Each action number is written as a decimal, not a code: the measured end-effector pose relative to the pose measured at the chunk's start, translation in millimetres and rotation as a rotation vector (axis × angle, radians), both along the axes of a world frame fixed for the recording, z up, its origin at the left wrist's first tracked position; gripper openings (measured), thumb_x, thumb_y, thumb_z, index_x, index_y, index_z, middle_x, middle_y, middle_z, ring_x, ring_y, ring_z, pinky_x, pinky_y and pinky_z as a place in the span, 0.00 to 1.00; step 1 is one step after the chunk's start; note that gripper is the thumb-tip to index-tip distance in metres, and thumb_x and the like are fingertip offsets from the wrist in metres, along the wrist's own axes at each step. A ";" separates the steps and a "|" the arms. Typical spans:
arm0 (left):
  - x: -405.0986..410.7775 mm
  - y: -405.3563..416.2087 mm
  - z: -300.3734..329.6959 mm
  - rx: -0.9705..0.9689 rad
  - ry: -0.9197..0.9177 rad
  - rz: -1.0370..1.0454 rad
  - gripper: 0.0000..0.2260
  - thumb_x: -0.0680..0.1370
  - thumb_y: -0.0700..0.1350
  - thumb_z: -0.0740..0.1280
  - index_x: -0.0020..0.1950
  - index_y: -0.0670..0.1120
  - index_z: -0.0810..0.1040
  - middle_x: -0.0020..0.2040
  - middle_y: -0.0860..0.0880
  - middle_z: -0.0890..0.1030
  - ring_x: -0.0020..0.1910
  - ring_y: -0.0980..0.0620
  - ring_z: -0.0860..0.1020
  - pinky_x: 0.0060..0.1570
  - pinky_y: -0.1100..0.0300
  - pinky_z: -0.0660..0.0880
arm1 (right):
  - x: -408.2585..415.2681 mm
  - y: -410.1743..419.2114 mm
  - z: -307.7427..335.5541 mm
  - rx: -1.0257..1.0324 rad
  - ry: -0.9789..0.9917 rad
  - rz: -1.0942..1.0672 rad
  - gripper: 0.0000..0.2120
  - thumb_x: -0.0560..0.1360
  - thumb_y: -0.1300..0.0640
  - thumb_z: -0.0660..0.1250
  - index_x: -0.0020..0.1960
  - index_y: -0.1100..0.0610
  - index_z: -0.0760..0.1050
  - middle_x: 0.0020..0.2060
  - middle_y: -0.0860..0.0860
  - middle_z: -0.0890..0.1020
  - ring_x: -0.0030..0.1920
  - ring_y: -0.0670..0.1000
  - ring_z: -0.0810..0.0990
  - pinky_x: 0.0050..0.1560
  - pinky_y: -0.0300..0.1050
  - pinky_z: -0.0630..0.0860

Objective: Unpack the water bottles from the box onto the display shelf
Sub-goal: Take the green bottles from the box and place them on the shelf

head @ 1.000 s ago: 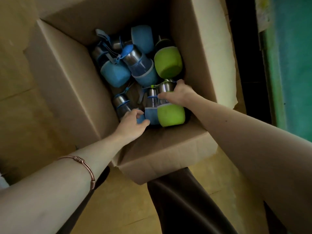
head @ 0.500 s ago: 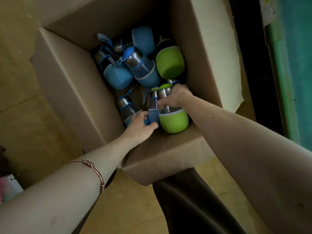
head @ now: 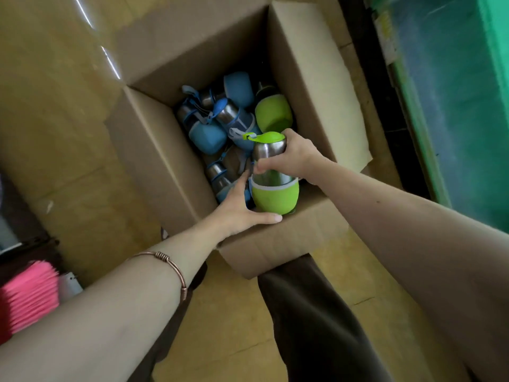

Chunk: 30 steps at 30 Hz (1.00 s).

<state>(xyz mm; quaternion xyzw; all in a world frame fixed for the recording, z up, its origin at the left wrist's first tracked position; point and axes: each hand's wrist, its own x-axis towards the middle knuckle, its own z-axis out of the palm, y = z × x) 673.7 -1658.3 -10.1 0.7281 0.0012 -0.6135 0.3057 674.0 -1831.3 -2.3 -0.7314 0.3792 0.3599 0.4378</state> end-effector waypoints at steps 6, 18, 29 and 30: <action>14.2 -13.8 111.1 -0.137 -0.079 0.132 0.55 0.61 0.50 0.81 0.77 0.54 0.49 0.72 0.53 0.63 0.69 0.56 0.65 0.68 0.60 0.64 | 1.4 -7.9 128.4 -0.057 -0.124 -0.117 0.30 0.60 0.42 0.78 0.53 0.56 0.70 0.49 0.52 0.77 0.49 0.53 0.77 0.41 0.46 0.73; 59.7 -18.0 312.2 -0.512 -0.189 0.114 0.36 0.67 0.34 0.76 0.64 0.58 0.60 0.57 0.59 0.72 0.51 0.70 0.75 0.49 0.72 0.74 | 20.9 13.4 365.1 -0.219 -0.376 -0.266 0.25 0.63 0.44 0.77 0.50 0.54 0.68 0.45 0.50 0.76 0.46 0.51 0.76 0.35 0.42 0.71; 76.4 -8.1 488.6 -0.753 -0.246 -0.132 0.38 0.65 0.38 0.79 0.69 0.49 0.62 0.56 0.56 0.74 0.51 0.63 0.75 0.42 0.73 0.74 | -20.2 50.3 558.2 -0.352 -0.584 -0.584 0.31 0.64 0.37 0.75 0.58 0.54 0.70 0.48 0.46 0.77 0.49 0.46 0.77 0.40 0.39 0.73; 72.2 -8.8 503.2 -0.784 -0.247 -0.150 0.39 0.64 0.40 0.80 0.69 0.49 0.63 0.57 0.55 0.74 0.52 0.62 0.75 0.43 0.72 0.74 | -27.8 52.0 573.6 -0.378 -0.613 -0.602 0.31 0.64 0.38 0.75 0.58 0.54 0.70 0.48 0.46 0.78 0.48 0.45 0.77 0.38 0.38 0.72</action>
